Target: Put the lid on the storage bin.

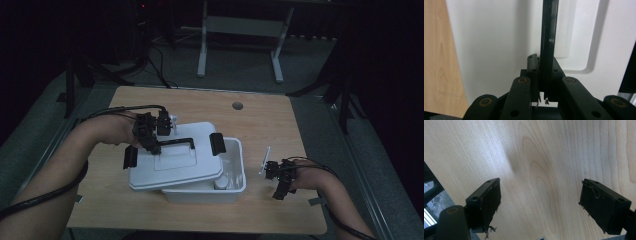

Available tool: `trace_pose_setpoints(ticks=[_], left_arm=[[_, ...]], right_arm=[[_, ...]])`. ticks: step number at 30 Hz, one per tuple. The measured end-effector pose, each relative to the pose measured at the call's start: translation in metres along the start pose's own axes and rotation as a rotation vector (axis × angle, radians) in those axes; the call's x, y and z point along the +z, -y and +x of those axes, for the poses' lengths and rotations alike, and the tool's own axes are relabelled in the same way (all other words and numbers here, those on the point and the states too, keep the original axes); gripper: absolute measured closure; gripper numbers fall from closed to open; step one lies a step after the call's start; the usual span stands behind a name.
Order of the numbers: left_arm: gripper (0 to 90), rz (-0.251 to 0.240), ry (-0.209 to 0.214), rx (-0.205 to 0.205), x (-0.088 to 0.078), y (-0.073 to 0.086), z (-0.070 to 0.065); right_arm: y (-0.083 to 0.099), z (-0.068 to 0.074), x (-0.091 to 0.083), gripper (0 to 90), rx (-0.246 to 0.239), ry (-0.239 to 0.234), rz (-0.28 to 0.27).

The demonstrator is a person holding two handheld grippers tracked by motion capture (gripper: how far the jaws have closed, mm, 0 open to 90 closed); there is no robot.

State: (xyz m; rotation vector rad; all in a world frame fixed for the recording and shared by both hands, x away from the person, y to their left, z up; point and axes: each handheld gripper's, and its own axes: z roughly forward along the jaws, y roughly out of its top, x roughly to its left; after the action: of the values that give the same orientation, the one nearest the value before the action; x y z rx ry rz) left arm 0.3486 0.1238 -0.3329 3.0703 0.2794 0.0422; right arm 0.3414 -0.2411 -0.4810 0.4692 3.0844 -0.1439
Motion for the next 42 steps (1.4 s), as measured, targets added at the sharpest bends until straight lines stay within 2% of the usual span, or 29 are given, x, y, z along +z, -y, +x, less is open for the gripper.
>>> trace_pose_setpoints(ticks=[5, 10, 18, 23, 24, 32, 38, 42], left_arm=[[83.4, 0.016, -0.003, 0.028, 0.006, -0.014, -0.002], [83.5, 0.008, 0.007, 0.039, 0.009, -0.024, 0.0], [83.4, -0.002, 0.017, 0.104, 0.019, -0.055, -0.002], [83.4, 0.008, 0.025, 0.114, 0.025, -0.068, -0.001], [83.4, 0.012, 0.02, 0.128, 0.026, -0.07, -0.001], [83.4, 0.016, 0.049, 0.12, 0.039, -0.074, 0.003], [83.4, 0.022, 0.051, 0.127, 0.041, -0.075, 0.005], [83.3, 0.016, 0.068, 0.116, 0.043, -0.074, 0.008]], right_arm=[[0.001, 0.0, 0.0, 16.6, -0.001, -0.001, -0.002], [0.002, 0.0, 0.002, 16.6, -0.001, 0.0, 0.001], [0.005, 0.002, 0.004, 16.6, 0.004, -0.004, 0.002], [0.007, 0.001, 0.005, 16.6, 0.003, -0.003, 0.005], [0.007, 0.001, 0.005, 16.6, 0.001, -0.005, 0.004], [0.007, 0.001, 0.005, 16.8, -0.001, -0.002, 0.0], [0.005, 0.001, 0.006, 16.8, -0.004, -0.001, 0.002], [0.002, 0.002, 0.006, 16.8, -0.009, 0.0, 0.007]])
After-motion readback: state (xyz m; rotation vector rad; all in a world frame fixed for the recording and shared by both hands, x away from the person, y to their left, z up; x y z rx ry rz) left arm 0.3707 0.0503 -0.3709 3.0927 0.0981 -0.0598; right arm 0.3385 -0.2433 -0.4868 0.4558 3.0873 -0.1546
